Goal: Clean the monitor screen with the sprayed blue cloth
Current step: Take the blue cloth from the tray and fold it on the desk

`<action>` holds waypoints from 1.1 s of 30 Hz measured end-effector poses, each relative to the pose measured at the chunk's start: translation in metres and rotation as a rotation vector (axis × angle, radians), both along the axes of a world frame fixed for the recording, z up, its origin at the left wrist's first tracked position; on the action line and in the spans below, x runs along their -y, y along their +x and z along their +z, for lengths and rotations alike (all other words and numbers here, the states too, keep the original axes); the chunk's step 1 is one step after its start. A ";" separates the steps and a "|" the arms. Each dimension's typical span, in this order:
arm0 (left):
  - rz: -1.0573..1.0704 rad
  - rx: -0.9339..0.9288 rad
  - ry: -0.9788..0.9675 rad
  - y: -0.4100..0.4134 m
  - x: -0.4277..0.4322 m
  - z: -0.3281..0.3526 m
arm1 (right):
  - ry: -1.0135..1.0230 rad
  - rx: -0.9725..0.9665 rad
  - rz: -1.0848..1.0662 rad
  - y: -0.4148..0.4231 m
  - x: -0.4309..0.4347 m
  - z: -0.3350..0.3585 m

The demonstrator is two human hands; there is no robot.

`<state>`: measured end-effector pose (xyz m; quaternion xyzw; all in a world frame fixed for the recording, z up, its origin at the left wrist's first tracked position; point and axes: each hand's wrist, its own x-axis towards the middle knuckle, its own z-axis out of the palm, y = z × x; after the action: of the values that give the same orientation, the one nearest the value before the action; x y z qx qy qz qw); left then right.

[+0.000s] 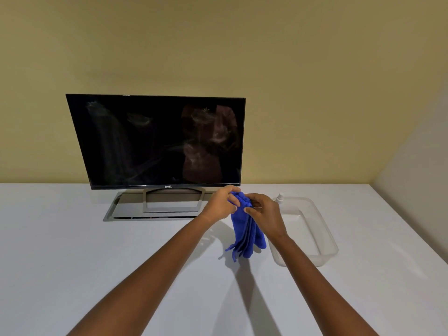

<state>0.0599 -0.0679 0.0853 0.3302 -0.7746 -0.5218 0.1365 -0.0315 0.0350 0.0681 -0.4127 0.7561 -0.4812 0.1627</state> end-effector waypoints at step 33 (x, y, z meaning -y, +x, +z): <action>-0.380 0.683 -0.538 0.009 -0.034 -0.108 | 0.406 -0.739 0.576 -0.020 -0.038 -0.104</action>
<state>0.0692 -0.0341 -0.0229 0.2881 -0.9295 -0.1801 -0.1432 -0.0518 0.0726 -0.0358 -0.7071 0.6969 -0.0821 0.0872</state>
